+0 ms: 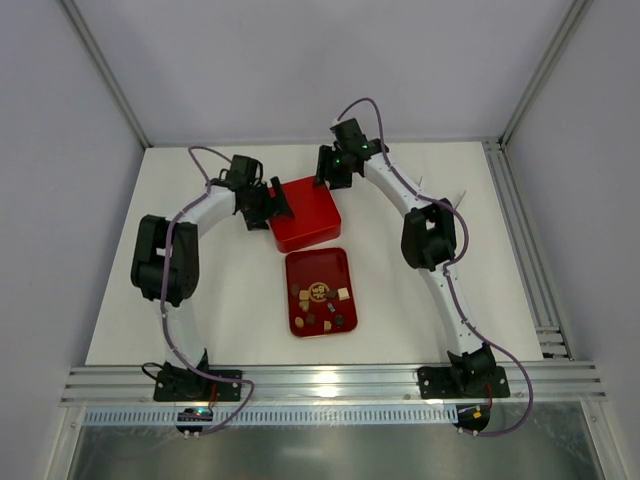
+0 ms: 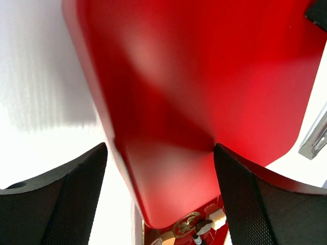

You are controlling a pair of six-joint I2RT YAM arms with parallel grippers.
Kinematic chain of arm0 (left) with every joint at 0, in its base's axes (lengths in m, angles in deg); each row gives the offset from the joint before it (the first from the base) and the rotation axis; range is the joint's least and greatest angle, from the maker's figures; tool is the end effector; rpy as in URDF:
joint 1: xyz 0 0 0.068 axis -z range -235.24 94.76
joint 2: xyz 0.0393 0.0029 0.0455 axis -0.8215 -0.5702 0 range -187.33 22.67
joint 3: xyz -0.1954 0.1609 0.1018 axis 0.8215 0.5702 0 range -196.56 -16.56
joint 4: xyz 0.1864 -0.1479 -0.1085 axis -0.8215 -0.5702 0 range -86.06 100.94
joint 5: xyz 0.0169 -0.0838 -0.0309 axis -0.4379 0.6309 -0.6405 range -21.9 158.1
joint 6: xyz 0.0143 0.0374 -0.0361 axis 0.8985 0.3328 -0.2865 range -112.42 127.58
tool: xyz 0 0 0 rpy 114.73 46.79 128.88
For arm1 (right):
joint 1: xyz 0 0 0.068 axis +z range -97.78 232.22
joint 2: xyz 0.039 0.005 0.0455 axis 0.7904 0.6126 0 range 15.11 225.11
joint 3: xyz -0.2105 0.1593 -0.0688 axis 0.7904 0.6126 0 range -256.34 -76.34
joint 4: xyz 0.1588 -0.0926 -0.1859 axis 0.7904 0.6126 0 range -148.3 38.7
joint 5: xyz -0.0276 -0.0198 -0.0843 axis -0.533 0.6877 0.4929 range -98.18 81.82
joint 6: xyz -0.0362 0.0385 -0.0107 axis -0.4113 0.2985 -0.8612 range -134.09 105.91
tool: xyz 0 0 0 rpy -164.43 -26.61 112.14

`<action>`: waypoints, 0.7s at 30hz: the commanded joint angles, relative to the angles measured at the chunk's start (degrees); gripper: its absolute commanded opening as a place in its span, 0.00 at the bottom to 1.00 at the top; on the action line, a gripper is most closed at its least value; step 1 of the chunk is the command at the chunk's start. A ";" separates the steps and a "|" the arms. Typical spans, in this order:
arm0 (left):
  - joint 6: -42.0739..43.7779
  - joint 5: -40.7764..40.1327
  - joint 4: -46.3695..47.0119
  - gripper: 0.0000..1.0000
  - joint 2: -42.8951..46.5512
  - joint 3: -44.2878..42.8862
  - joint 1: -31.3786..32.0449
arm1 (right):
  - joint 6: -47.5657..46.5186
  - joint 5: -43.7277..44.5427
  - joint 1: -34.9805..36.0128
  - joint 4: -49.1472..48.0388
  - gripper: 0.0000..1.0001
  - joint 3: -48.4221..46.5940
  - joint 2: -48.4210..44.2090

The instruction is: Pack the chocolate

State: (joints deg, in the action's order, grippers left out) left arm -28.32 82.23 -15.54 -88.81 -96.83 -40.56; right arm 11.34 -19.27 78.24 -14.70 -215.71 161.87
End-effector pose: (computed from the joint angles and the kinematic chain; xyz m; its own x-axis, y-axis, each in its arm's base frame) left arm 0.3997 -0.1136 0.1918 -0.8804 -0.3572 -0.3120 -0.1781 0.8587 -0.4805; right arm 0.5002 0.2517 0.2015 -0.8622 0.0481 -0.5043 -0.1872 0.8948 0.4054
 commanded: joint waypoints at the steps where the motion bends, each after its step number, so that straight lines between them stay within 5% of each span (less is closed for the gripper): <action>1: 0.05 -6.40 -4.29 0.82 -0.32 4.85 -3.25 | -4.07 3.45 1.05 7.65 0.56 3.40 3.18; 21: -8.57 -2.27 3.54 0.74 -8.04 -0.76 -8.44 | -5.48 3.80 0.96 7.91 0.57 5.16 2.74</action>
State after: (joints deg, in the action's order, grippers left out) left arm -36.96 85.09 -8.48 -92.18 -97.94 -48.54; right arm 9.79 -20.01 78.44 -16.47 -214.49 161.58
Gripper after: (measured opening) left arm 0.756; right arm 0.578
